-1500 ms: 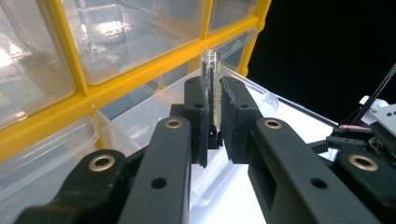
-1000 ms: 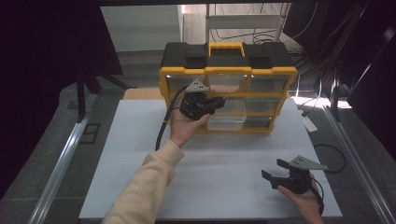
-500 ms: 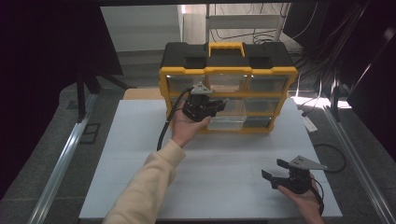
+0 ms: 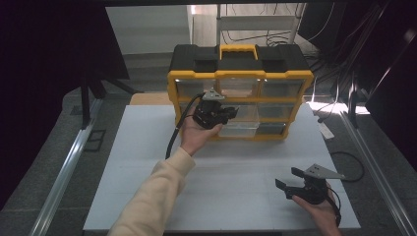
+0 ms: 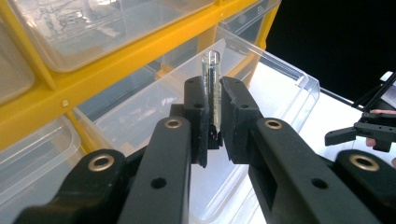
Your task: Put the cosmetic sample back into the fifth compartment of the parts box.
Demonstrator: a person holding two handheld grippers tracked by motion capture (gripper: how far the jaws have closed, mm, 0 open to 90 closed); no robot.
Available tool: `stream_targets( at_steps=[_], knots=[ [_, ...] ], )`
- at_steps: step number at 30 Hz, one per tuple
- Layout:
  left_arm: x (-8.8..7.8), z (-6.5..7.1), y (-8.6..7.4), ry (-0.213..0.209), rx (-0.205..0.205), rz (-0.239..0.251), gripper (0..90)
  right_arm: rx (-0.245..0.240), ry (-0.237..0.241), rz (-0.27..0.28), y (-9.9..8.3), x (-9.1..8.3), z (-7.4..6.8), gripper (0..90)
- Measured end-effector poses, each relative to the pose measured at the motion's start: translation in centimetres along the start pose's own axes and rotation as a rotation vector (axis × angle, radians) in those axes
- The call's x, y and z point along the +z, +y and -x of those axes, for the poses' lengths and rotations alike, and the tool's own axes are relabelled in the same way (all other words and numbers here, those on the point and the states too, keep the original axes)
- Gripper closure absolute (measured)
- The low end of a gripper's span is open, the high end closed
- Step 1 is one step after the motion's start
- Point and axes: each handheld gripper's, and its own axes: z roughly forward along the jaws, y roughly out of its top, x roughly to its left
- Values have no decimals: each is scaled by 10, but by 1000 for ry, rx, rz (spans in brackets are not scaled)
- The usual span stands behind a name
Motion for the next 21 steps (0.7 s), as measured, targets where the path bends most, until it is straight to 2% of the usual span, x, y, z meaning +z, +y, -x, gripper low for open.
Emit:
stream_targets(
  at_steps=[2, 3, 4, 6, 9, 12, 18, 19, 21],
  knots=[
    [0, 0, 0, -7, 6, 6, 781, 0, 0, 0, 0, 0, 0, 174],
    [0, 0, 0, -1, 18, 18, 708, 0, 0, 0, 0, 0, 0, 174],
    [0, 1, 0, 5, 22, 29, 596, -1, 0, 0, 0, 0, 0, 174],
    [-3, 2, 1, 21, 17, 51, 451, 0, -1, -1, 0, 0, 0, 174],
    [-7, 1, 2, -8, 0, 70, 331, 2, -1, 2, 0, 0, 0, 174],
    [-13, 2, 2, -43, -8, 78, 260, 0, -1, 1, 0, 0, 0, 174],
    [-20, 4, 1, -46, -5, 90, 198, 1, -6, 0, -1, -1, 1, 174],
    [-23, 4, 0, -57, -5, 91, 198, 8, -5, 2, -1, -2, 2, 174],
    [-26, 5, -2, -49, -2, 95, 194, 9, -3, 6, -1, -1, 2, 174]
  ],
)
